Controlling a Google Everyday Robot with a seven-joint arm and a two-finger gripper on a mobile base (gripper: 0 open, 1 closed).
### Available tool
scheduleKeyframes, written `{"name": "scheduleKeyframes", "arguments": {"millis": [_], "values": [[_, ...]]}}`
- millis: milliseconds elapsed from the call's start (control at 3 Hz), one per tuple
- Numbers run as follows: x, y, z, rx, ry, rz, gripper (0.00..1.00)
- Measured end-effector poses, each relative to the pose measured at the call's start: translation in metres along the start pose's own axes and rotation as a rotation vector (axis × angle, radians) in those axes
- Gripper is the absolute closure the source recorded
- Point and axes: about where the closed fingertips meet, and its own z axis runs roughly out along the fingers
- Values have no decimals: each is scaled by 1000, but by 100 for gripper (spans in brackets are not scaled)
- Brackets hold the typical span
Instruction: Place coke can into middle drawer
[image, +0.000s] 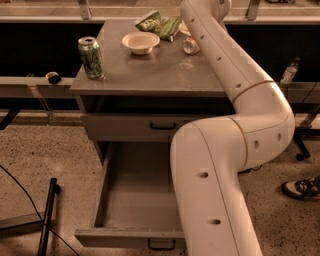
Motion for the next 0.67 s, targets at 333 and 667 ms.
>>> {"name": "scheduleKeyframes", "arguments": {"millis": [333, 667], "values": [[-14, -1, 14, -27, -20, -14, 0], [-28, -8, 21, -42, -42, -48, 18]]}}
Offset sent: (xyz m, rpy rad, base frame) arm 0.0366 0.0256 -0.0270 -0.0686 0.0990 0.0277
